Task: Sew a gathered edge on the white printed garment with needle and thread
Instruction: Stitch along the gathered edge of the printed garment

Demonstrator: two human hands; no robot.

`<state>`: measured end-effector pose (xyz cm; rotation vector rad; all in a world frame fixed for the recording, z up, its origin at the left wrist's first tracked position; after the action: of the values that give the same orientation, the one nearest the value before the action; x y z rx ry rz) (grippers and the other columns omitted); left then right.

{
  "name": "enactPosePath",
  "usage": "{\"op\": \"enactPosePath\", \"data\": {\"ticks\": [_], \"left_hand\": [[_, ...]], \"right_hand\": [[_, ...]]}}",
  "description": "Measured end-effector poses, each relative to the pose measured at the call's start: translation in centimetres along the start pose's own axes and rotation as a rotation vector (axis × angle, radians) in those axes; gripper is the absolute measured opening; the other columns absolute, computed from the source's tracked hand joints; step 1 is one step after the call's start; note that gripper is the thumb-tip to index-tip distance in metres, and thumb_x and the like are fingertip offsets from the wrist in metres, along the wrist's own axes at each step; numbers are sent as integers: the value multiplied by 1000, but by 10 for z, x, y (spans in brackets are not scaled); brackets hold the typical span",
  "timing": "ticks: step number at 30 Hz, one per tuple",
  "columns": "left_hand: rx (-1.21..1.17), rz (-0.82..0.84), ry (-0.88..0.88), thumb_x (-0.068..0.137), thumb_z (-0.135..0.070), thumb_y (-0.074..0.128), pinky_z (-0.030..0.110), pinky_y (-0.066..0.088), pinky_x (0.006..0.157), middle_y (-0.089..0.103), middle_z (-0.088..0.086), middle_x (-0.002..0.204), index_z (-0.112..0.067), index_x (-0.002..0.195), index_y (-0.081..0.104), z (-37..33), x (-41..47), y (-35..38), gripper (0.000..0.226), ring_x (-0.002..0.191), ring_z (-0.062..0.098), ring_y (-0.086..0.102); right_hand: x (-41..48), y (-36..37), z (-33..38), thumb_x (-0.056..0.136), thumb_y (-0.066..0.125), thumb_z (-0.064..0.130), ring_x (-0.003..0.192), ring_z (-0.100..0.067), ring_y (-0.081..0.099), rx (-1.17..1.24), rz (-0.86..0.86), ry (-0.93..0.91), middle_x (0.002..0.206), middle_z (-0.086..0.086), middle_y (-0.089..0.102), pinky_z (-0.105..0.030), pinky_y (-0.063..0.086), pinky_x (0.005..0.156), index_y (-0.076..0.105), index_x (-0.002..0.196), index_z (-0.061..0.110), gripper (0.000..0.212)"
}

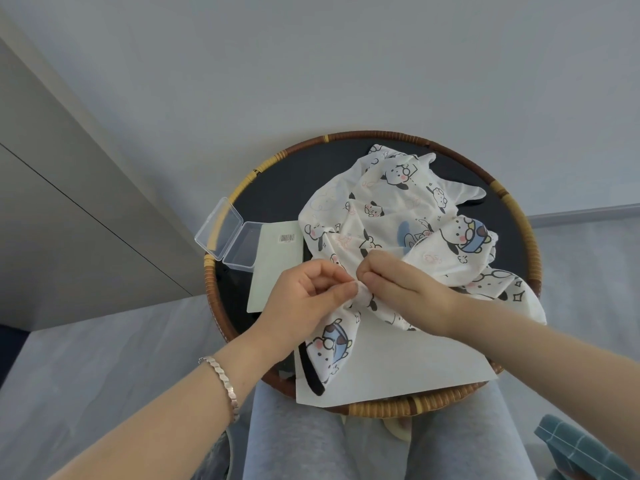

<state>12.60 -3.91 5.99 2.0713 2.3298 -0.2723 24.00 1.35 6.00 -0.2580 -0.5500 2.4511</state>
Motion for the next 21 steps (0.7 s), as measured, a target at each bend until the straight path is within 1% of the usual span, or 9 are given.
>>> {"op": "enactPosePath", "data": {"ticks": [2,5,8,11,12,13,15,18,21], "left_hand": [[-28,-23,-22,77,-6,68,14,49,63,69,-7,64,-16,77,65,3,2,1,11,63,3,63],[-94,-69,-73,76,-6,69,20,53,66,70,-3,65,-15,75,66,7,4,4,10,64,9,65],[-168,-132,-139,77,-8,70,26,55,71,71,5,73,-14,77,67,10,7,5,7,69,16,67],[-191,-197,-209,76,-12,72,30,55,73,72,7,74,-13,79,67,11,10,7,5,69,17,68],[-194,-216,-235,76,-13,73,31,55,72,71,7,73,-13,78,67,12,10,7,6,68,17,67],[-199,-231,-264,75,-14,74,32,54,72,70,6,72,-13,77,67,13,10,8,7,68,18,67],[-225,-250,-318,75,-13,74,32,54,70,68,5,71,-14,75,66,14,11,9,8,66,18,65],[-270,-259,-382,76,-13,72,28,52,62,66,6,71,-14,74,64,12,13,11,8,63,17,62],[-240,-254,-397,75,-16,74,31,55,67,68,9,77,-13,76,66,12,15,10,9,68,20,65]], "right_hand": [[-1,1,-2,98,36,18,66,1,39,60,-5,50,74,6,41,-11,35,66,49,84,7,22],[-1,2,0,97,35,8,66,-5,38,196,-29,104,79,-1,43,-18,36,62,49,94,21,19],[-2,4,5,95,37,11,66,-6,40,204,-42,86,80,-4,44,-20,37,61,46,99,29,20],[-2,0,3,96,43,10,67,-15,47,152,-191,44,79,-14,54,-25,41,64,50,95,34,24],[-3,-3,2,95,45,10,69,-14,50,146,-265,37,80,-8,60,-25,43,67,54,91,35,27],[-3,-7,0,94,47,9,70,-8,53,153,-319,34,79,4,63,-21,43,68,57,87,36,29],[-2,-9,-2,93,50,6,68,3,53,203,-344,37,74,20,64,-15,44,68,61,83,34,32],[-2,-11,-2,88,54,-2,67,0,58,315,-362,34,69,19,66,-15,49,67,65,80,24,29],[-3,-14,-7,84,58,-3,74,1,64,463,-481,72,72,13,70,-10,49,71,69,77,19,25]]}}
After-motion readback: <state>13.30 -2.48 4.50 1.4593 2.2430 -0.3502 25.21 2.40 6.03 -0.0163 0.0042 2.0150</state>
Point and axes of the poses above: each hand's wrist, its own x-axis towards the middle knuckle, its own y-axis out of the palm, z = x × y, the point moved 6 cm from there along x, towards the middle knuckle
